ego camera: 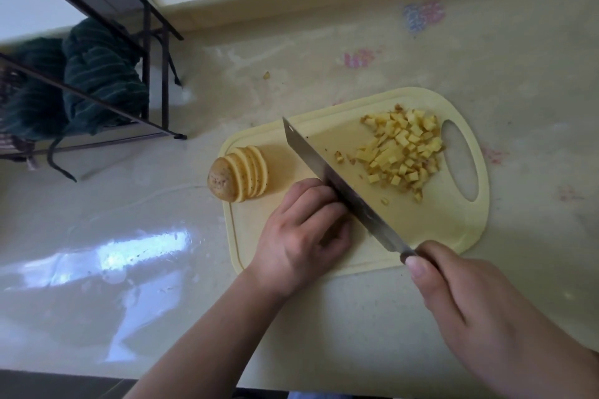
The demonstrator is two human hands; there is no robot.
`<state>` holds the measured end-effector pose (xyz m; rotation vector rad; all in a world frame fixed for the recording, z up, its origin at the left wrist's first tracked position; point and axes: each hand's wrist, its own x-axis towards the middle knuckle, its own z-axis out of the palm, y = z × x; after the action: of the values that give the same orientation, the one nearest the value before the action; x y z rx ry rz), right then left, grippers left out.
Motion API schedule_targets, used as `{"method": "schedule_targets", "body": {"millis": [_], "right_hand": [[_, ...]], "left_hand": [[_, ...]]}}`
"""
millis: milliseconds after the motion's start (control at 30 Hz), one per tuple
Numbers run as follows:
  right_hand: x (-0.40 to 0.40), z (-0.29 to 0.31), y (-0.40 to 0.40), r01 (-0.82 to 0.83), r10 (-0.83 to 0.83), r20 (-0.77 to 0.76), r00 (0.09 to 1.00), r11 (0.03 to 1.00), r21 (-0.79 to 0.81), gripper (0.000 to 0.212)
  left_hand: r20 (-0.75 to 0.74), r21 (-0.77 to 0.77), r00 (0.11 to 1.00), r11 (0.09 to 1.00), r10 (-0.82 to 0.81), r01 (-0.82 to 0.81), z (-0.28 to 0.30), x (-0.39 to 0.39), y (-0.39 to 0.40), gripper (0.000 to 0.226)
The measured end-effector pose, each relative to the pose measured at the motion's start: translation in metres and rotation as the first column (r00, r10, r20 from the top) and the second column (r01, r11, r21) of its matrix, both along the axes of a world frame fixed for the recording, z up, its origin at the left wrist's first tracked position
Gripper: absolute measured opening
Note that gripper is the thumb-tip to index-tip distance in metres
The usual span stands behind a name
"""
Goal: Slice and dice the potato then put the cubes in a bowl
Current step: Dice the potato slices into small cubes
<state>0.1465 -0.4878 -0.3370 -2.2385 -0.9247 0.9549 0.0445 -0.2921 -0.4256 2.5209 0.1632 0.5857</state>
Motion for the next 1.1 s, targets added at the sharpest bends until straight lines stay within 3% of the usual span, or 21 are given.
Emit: {"method": "schedule_targets", "body": {"millis": [533,867,1100], "right_hand": [[-0.013,0.013,-0.016,0.083,-0.081,-0.085,0.993,0.996,0.021,0.046],[-0.023,0.006,-0.024,0.048,-0.05,-0.017,0.999,0.997,-0.063,0.057],[-0.006,0.0,-0.012,0.048,-0.048,-0.002,0.999,0.999,0.001,0.044]], "left_hand": [[0.012,-0.015,1.0,1.0,0.0,0.0,0.0,-0.009,0.001,0.009],[0.005,-0.032,1.0,0.999,0.015,-0.015,0.002,-0.008,0.002,0.01],[0.004,-0.01,1.0,1.0,0.007,-0.007,0.003,-0.008,0.001,0.01]]}}
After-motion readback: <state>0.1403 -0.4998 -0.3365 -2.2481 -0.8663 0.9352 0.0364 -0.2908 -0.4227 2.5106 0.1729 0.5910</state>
